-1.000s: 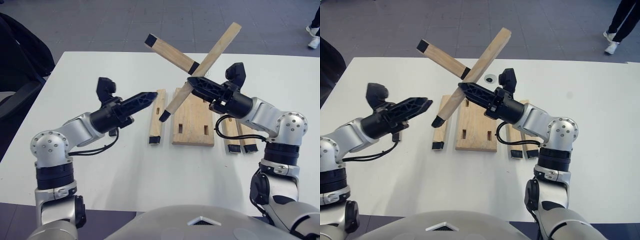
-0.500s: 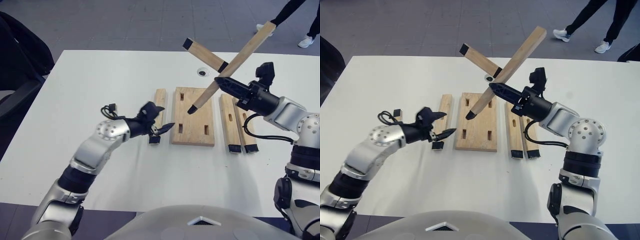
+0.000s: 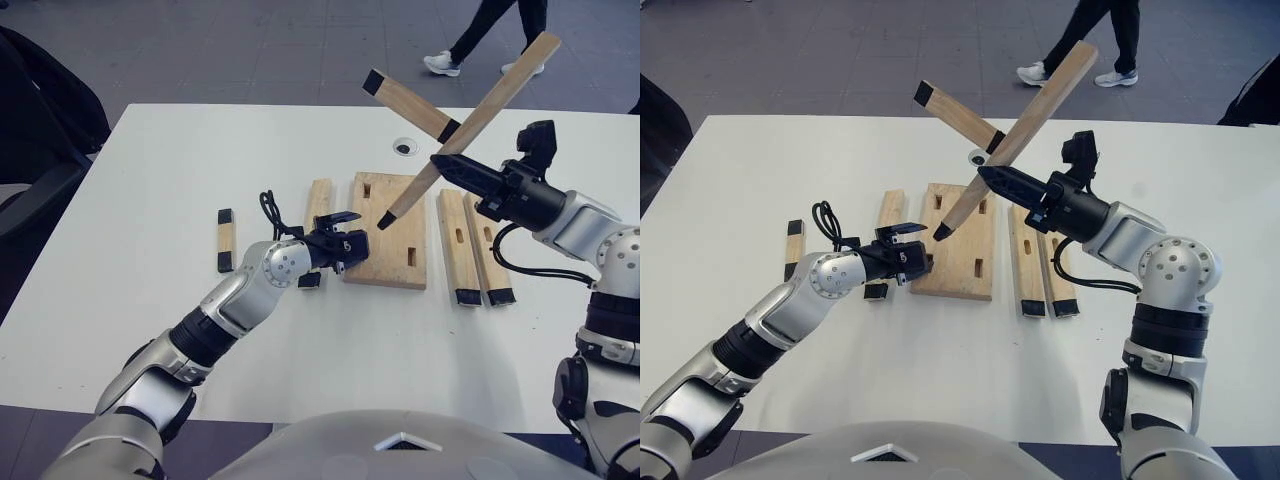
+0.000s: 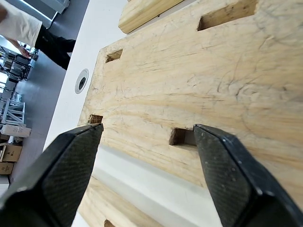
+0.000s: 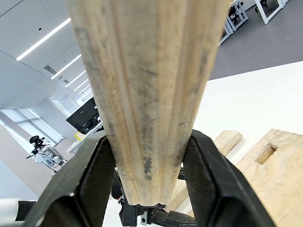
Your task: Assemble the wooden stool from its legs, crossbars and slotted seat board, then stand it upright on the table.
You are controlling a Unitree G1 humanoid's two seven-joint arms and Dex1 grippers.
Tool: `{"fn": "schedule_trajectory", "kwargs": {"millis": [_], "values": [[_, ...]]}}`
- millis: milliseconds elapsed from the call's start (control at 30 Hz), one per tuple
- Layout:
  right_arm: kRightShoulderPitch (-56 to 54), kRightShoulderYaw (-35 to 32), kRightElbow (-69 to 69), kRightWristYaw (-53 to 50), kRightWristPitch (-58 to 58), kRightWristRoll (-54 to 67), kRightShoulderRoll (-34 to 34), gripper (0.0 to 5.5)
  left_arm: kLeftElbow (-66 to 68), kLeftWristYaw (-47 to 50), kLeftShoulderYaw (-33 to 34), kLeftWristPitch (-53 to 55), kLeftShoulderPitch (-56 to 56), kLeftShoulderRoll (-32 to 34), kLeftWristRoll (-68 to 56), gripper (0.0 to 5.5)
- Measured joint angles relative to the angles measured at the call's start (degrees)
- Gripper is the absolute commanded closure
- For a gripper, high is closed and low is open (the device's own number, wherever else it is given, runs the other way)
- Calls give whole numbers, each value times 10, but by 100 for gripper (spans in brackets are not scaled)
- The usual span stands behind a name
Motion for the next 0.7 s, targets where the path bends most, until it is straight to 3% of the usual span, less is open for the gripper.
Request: {"fn": "schedule_trajectory", "kwargs": {"millis": [233, 500, 700], "values": [[2, 2, 1, 10, -10, -23, -3, 347, -44, -60, -4, -35, 14, 55, 55, 193], [-28, 48, 33, 63, -75, -120, -19, 347, -88, -121, 94, -85, 104, 148, -23, 193], [-79, 120, 122, 128, -188, -238, -5, 347, 0, -168, 138, -217, 101, 208, -63, 193]]}}
